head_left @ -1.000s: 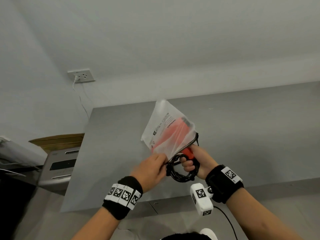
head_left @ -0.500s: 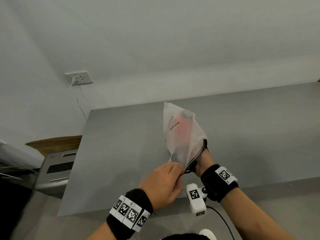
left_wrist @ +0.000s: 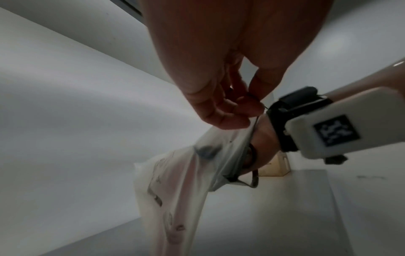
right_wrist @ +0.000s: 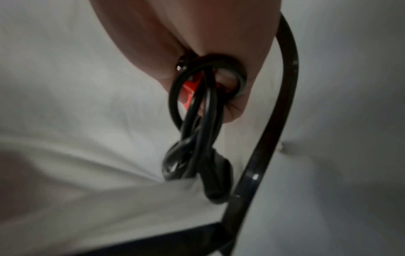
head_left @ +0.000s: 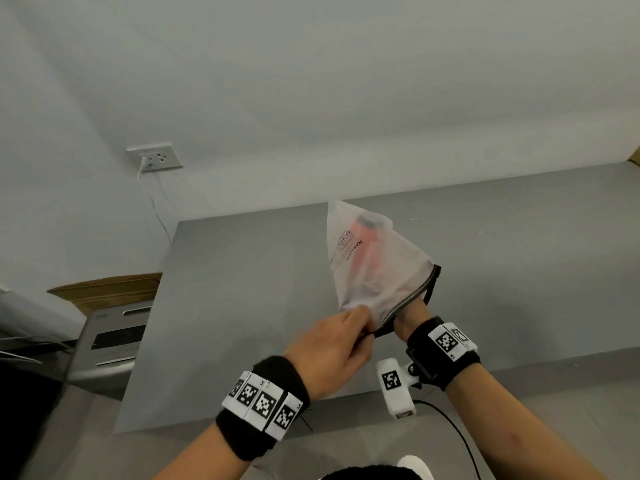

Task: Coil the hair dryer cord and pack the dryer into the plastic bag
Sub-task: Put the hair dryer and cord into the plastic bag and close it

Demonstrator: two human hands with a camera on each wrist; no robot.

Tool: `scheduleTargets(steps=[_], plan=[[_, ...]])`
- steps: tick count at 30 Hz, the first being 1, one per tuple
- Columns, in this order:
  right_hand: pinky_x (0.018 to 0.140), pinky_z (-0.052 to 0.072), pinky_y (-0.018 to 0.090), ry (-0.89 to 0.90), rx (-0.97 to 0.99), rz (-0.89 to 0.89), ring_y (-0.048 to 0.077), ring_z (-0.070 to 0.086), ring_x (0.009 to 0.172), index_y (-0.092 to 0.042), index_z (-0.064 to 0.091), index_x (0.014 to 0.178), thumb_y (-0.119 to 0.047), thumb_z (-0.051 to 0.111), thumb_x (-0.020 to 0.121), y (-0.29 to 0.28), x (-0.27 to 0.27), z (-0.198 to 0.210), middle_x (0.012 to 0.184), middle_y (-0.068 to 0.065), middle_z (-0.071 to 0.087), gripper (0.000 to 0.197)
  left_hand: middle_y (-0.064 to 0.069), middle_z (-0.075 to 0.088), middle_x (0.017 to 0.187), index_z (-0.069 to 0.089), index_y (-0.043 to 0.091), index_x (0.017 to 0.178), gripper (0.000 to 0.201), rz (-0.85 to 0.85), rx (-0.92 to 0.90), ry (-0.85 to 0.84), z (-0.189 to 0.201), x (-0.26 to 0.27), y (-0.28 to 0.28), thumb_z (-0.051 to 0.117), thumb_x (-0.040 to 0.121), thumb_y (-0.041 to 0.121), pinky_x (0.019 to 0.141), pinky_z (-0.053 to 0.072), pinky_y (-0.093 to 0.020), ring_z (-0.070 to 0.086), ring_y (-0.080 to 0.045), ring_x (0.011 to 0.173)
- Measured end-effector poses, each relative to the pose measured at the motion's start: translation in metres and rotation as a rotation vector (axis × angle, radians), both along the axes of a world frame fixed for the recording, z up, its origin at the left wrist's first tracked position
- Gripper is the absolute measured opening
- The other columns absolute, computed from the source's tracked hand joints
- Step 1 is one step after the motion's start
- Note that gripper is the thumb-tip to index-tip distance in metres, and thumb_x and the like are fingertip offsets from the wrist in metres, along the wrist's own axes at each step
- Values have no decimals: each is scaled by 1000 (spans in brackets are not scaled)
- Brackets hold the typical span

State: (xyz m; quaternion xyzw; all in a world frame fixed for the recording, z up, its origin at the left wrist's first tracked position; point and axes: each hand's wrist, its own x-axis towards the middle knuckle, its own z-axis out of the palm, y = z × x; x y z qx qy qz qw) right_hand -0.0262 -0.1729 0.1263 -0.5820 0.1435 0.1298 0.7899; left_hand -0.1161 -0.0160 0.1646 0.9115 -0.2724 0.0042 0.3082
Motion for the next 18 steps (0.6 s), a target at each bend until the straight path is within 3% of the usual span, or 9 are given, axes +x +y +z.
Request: scheduleTargets(steps=[2,4,6,10,12,13,14,18], plan=[[76,51,42,-13,10,38,26,59,80,-12,62,108,-23,56,95,5,-1,5,93,14,63,18,13,51,85,46,23,110,24,63,90,15,-1,13,4,50,98,44,63,43,-24,49,-8,69],[85,52,48,-6,93,-16,28,59,89,-7,61,119,-22,56,97,9,1,10,100,16,62,28,10,53,89,42,25,110,36,137,182,5,-8,22,13,50,93,56,64,43,-25,51,-11,73],[83,51,42,32,171,-90,27,56,93,-6,57,126,-19,53,100,9,4,13,104,13,59,29,7,52,89,41,25,106,38,160,234,2,-17,21,19,50,91,58,63,43,-27,51,-13,73],[85,50,39,44,253,-119,26,55,102,-11,52,134,-22,49,102,0,12,18,115,12,58,33,2,53,82,41,21,98,13,163,166,45,-37,13,17,48,99,32,62,44,-35,49,-19,67],[70,56,34,5,191,-106,26,62,87,-14,58,123,-22,51,102,-2,13,21,100,10,66,23,0,53,77,40,19,94,10,214,71,65,-36,14,13,48,99,22,59,40,-35,46,-20,62],[61,54,32,-11,171,-103,26,60,78,-15,60,116,-22,52,101,-4,13,23,91,11,64,18,-2,55,76,42,17,94,9,218,36,84,-32,13,10,50,98,21,58,42,-36,48,-21,61],[59,51,32,-23,170,-95,28,57,78,-15,59,114,-21,52,100,-5,13,25,91,13,61,16,-4,57,76,44,16,95,8,192,14,112,-28,11,6,51,95,20,59,44,-39,51,-24,63],[69,54,33,29,170,-90,27,60,90,-17,54,125,-21,46,104,-10,15,25,105,11,63,23,-5,61,75,47,14,94,11,-22,-11,221,-8,-7,-2,52,93,24,61,49,-44,56,-24,63]])
